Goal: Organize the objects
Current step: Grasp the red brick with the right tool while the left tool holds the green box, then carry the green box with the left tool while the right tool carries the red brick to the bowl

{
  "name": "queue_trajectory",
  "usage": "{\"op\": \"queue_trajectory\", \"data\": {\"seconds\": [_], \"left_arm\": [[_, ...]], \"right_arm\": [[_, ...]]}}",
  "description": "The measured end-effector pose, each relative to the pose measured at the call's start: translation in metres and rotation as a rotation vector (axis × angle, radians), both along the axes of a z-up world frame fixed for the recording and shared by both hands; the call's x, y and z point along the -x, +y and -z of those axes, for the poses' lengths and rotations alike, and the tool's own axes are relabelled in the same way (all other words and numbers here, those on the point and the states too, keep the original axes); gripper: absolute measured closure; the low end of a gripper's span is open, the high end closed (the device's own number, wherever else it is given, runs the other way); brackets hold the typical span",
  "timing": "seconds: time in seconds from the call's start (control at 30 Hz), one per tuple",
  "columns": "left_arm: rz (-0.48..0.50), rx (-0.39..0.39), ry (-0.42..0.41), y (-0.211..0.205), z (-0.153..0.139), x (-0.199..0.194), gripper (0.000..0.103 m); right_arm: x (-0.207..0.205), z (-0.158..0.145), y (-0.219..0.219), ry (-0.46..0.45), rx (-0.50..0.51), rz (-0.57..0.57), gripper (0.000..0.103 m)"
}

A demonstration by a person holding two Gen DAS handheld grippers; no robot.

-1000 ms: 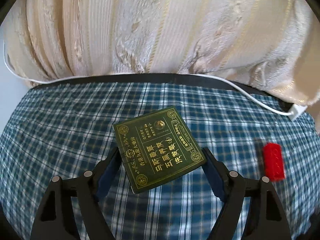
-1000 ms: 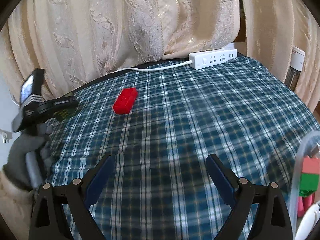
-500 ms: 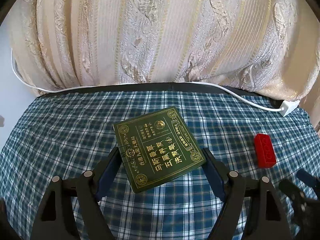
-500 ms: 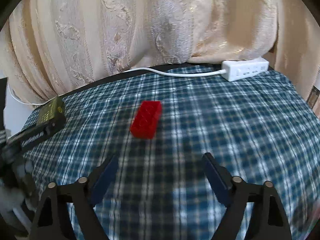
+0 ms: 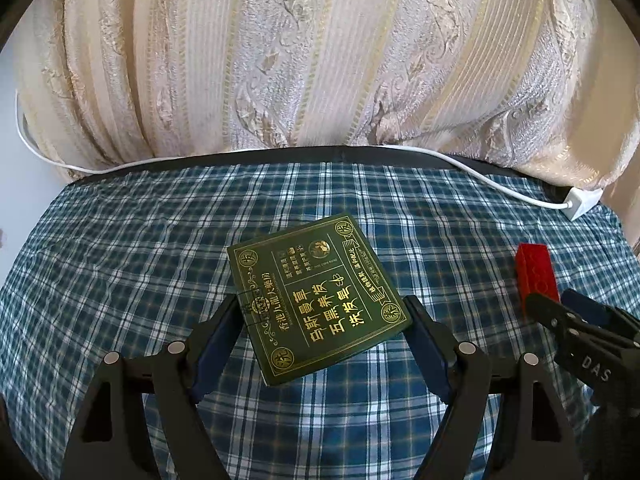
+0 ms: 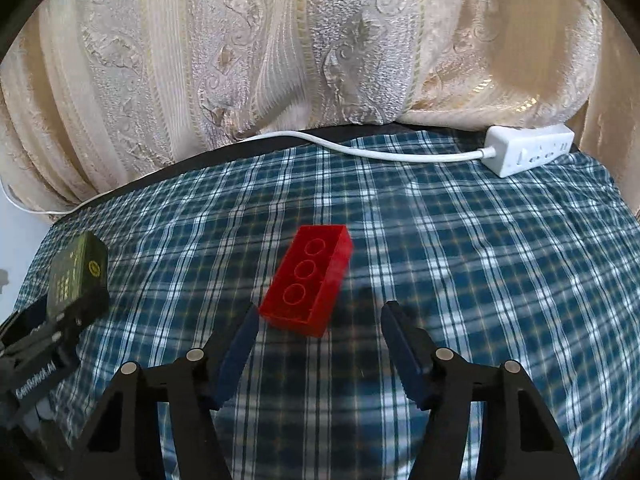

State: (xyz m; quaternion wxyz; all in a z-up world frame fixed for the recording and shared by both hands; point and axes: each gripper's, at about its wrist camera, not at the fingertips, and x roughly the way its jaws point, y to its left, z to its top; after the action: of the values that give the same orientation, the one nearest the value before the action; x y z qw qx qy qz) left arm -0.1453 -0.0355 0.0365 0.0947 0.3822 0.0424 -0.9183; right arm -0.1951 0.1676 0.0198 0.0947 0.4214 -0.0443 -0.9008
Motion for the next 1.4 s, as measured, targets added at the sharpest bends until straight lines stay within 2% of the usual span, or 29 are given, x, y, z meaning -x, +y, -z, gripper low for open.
{"op": "queue_trajectory", "data": {"seconds": [0.3, 0.6, 0.77, 0.97, 1.4], "left_arm": [[-0.001, -0.004, -0.004, 0.001, 0.001, 0.002, 0.023], [0.012, -0.008, -0.01, 0.002, 0.001, 0.002, 0.023], [0.022, -0.007, -0.015, 0.003, 0.001, 0.002, 0.023], [0.037, 0.002, -0.015, 0.006, 0.002, 0.002, 0.023], [0.094, 0.009, 0.007, 0.023, -0.007, -0.008, 0.023]], "right_arm": [[0.009, -0.003, 0.0, 0.002, 0.056, 0.004, 0.037], [0.019, 0.003, -0.01, -0.007, 0.004, 0.004, 0.037], [0.02, 0.005, -0.012, -0.015, -0.019, 0.005, 0.057], [0.016, 0.004, -0.009, -0.013, -0.033, 0.005, 0.067], [-0.024, -0.003, 0.015, -0.029, 0.027, 0.033, 0.068]]}}
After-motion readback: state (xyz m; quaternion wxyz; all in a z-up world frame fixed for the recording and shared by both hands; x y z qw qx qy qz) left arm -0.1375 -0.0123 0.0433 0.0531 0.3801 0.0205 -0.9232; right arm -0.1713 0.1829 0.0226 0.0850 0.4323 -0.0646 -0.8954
